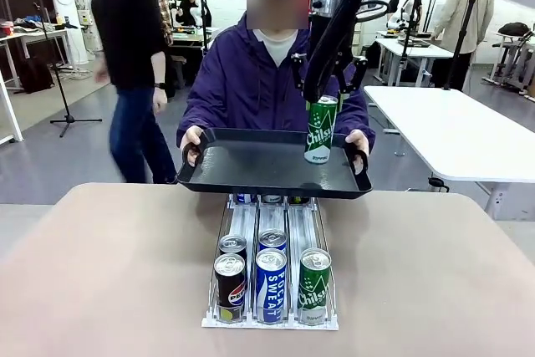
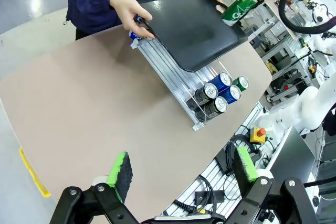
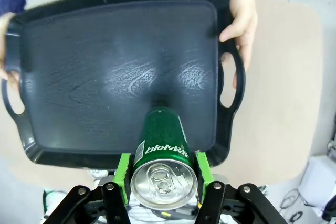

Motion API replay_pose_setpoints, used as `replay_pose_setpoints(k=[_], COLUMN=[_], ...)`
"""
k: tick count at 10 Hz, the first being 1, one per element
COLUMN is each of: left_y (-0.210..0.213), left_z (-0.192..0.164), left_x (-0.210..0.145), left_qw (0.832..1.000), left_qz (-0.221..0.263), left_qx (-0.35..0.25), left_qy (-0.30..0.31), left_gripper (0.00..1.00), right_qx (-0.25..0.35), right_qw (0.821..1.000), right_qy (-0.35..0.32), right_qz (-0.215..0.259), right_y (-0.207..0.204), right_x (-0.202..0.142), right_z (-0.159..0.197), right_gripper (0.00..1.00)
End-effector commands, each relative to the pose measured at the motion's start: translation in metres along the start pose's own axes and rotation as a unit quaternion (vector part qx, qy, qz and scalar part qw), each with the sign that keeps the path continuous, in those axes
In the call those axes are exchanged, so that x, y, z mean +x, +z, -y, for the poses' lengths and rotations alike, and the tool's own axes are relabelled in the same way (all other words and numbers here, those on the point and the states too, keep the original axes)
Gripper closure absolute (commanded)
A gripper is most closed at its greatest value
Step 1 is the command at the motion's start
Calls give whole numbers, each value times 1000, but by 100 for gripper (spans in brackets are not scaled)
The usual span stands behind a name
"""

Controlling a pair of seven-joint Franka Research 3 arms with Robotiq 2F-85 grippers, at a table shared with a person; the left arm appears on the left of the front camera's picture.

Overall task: Retrieve and hand over the desired beverage to the person.
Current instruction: Place the picked can on the Handle tray extended by the person.

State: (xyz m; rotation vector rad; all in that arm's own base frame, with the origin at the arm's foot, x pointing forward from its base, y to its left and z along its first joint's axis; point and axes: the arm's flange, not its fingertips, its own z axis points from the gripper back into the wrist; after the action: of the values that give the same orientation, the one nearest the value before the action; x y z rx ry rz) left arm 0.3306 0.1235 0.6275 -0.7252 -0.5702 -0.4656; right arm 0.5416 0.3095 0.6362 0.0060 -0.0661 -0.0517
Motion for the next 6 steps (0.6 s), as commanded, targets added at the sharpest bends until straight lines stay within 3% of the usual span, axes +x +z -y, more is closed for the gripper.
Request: replay_pose_setpoints(k=[1, 6], left_y=[2, 2], left_z=[-1, -1], left_x=[0, 0], left_qw=[1000, 1000], left_qz=[3, 3], left_qx=[-7, -7], left_qy=[-9, -9], left_gripper=[0, 0], right_qx=[-12, -24], right_qw=[1000, 1000], right_qy=[-1, 4], right_qz=[8, -2], right_y=[9, -9], right_x=[19, 30], right_z=[-11, -20], right_gripper=[42, 42])
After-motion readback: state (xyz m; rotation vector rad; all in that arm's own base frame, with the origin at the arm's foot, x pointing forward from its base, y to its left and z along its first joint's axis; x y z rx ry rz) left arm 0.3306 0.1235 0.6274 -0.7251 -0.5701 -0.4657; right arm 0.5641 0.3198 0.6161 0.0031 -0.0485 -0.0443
